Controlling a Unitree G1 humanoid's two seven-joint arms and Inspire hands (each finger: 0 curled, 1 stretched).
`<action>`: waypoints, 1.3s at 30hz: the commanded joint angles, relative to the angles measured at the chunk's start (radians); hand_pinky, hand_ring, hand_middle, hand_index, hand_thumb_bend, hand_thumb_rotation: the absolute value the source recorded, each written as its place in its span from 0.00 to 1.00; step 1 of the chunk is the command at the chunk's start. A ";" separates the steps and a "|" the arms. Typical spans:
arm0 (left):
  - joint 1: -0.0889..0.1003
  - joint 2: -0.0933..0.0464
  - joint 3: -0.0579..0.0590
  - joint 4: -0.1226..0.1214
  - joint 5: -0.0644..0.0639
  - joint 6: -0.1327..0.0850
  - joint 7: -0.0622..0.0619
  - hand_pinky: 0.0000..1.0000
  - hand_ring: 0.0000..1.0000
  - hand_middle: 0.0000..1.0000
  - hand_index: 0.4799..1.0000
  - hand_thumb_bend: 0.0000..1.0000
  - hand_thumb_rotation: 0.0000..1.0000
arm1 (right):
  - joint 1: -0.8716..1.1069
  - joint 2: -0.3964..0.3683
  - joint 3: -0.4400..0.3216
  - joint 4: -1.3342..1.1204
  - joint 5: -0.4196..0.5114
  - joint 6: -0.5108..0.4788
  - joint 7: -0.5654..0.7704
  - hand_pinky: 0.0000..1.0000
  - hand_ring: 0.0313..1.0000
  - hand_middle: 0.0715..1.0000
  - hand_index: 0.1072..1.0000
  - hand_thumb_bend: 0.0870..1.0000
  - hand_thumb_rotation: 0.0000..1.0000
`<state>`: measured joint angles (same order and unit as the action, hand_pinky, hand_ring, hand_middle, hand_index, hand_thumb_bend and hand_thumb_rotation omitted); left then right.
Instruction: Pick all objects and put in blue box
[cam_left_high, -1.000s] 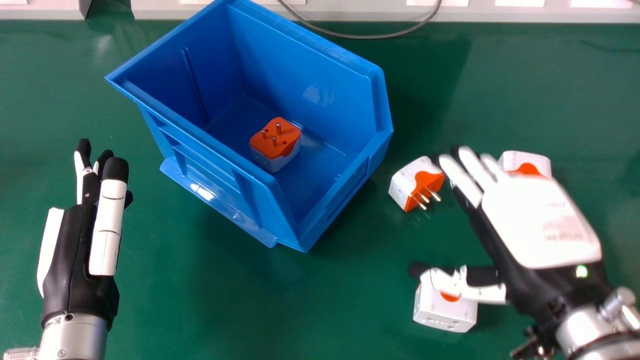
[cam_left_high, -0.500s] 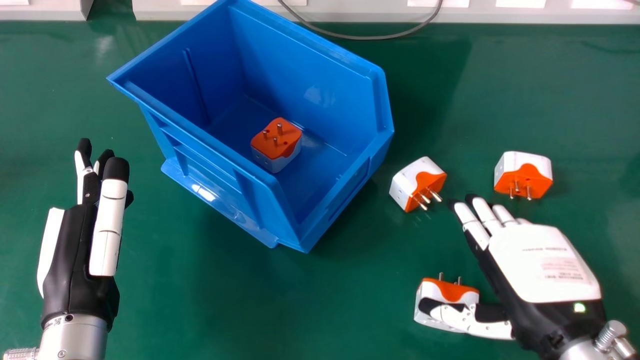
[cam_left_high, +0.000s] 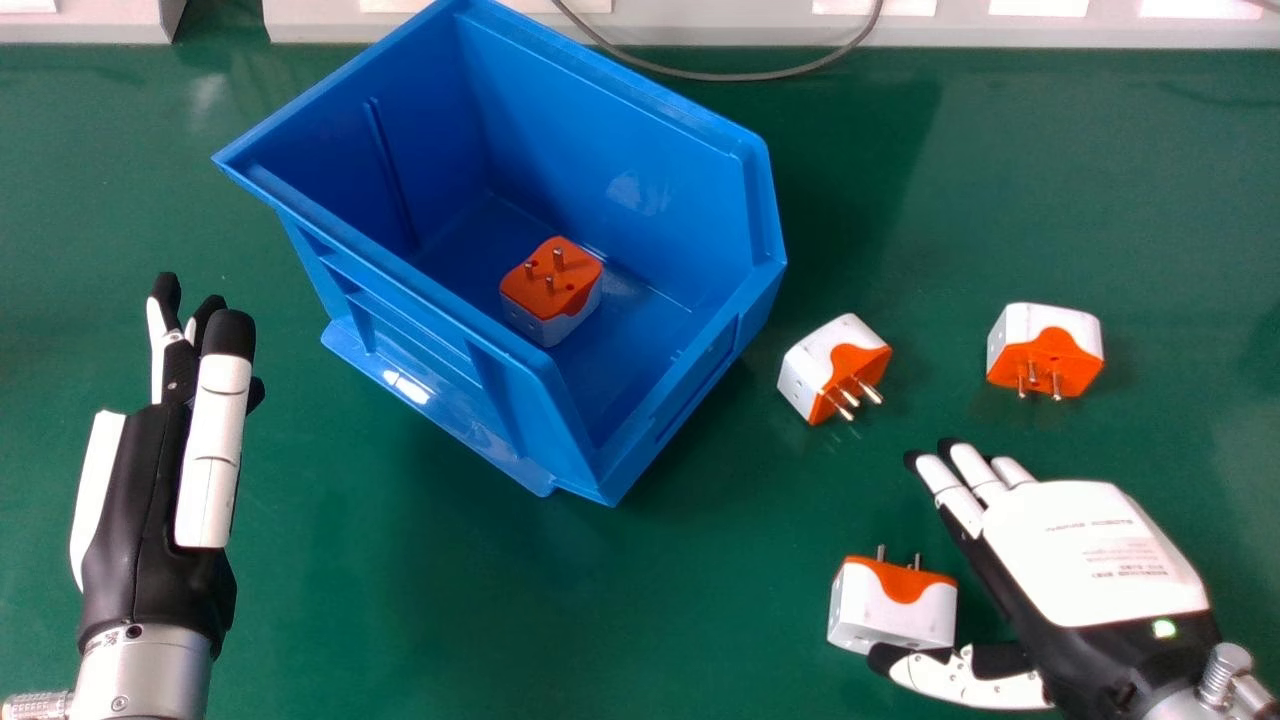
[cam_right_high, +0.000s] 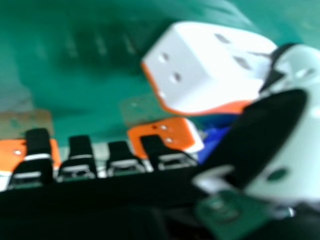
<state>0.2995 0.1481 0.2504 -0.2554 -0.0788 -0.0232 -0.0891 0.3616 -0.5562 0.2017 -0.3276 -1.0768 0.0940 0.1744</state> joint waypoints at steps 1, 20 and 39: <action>0.004 0.012 0.005 -0.034 0.000 0.001 -0.002 0.94 0.99 1.00 0.98 0.77 1.00 | -0.025 -0.020 0.003 0.013 -0.009 -0.015 0.003 0.85 0.94 0.99 0.95 0.36 0.71; -0.001 0.009 0.009 -0.050 -0.013 0.031 -0.011 0.93 0.99 1.00 0.99 0.79 0.99 | -0.132 -0.061 0.080 0.056 -0.094 -0.031 0.123 0.78 0.88 0.93 0.89 0.36 0.68; -0.012 0.011 0.007 -0.075 -0.005 0.063 -0.008 0.93 0.99 1.00 0.99 0.80 0.99 | -0.191 -0.023 0.100 0.136 -0.059 -0.047 0.013 0.44 0.47 0.53 0.55 0.34 0.52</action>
<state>0.2958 0.1482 0.2539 -0.3051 -0.0844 0.0390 -0.0997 0.1811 -0.5940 0.3028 -0.2069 -1.1517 0.0609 0.2219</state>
